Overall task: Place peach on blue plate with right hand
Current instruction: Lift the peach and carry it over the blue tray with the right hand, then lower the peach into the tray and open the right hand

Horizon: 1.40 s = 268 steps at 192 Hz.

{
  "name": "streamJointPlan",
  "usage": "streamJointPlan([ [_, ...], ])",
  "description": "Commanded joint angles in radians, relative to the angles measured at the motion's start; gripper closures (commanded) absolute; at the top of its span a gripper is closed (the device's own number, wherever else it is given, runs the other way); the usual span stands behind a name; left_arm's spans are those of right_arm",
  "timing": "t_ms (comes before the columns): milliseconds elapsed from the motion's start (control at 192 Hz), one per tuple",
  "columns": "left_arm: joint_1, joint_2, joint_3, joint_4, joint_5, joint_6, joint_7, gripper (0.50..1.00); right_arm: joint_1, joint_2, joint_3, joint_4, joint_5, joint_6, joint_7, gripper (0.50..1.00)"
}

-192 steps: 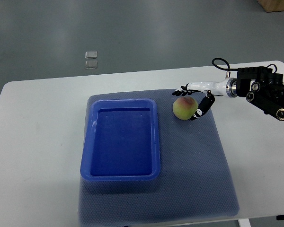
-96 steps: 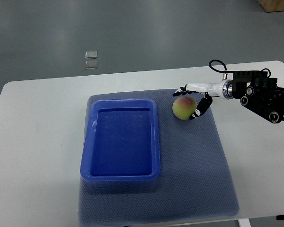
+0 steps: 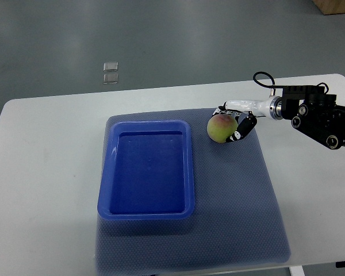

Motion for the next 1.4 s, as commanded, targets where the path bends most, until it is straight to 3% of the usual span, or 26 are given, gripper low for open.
streamJointPlan([
  [0,0.000,0.000,0.000,0.000,0.000,0.000,0.000,0.500,0.023,0.012,0.004,0.005,0.007,-0.035,0.018,1.000],
  [157,0.000,0.000,0.000,0.000,0.000,0.000,0.000,0.500,0.045,0.057,0.003,0.012,0.000,-0.064,0.062,1.000],
  [715,0.000,0.000,0.000,0.000,0.000,0.000,0.000,0.500,0.126,0.308,-0.105,0.049,-0.004,-0.083,0.072,1.000],
  [1096,0.000,0.000,0.000,0.000,0.000,0.000,0.000,0.500,0.097,0.323,-0.203,0.048,-0.009,-0.092,0.070,1.000],
  [1158,0.000,0.000,0.000,0.000,0.000,0.000,0.000,0.500,0.095,0.319,-0.200,0.048,-0.006,-0.097,0.070,0.895],
  [1174,0.000,0.000,0.000,0.000,0.000,0.000,0.000,0.500,0.095,0.319,-0.198,0.048,-0.004,-0.097,0.070,0.830],
  [1179,0.000,0.000,0.000,0.000,0.000,0.000,0.000,0.500,0.095,0.319,-0.198,0.048,-0.004,-0.097,0.070,0.830],
  [1184,0.000,0.000,0.000,0.000,0.000,0.000,0.000,0.500,0.095,0.319,-0.198,0.048,-0.003,-0.097,0.070,0.787],
  [1190,0.000,0.000,0.000,0.000,0.000,0.000,0.000,0.500,0.095,0.319,-0.198,0.048,-0.003,-0.097,0.070,0.787],
  [1195,0.000,0.000,0.000,0.000,0.000,0.000,0.000,0.500,0.095,0.319,-0.198,0.048,0.000,-0.097,0.070,0.743],
  [1200,0.000,0.000,0.000,0.000,0.000,0.000,0.000,0.500,0.095,0.319,-0.198,0.048,0.000,-0.097,0.070,0.742],
  [1205,0.000,0.000,0.000,0.000,0.000,0.000,0.000,0.500,0.095,0.319,-0.198,0.049,0.003,-0.097,0.070,0.700],
  [1242,0.000,0.000,-0.001,0.000,0.000,0.000,0.000,0.500,0.095,0.320,-0.197,0.049,0.007,-0.094,0.070,0.593],
  [1393,0.000,0.000,0.000,0.000,0.000,0.000,0.000,0.500,0.097,0.323,-0.191,0.049,0.013,-0.084,0.064,0.572],
])
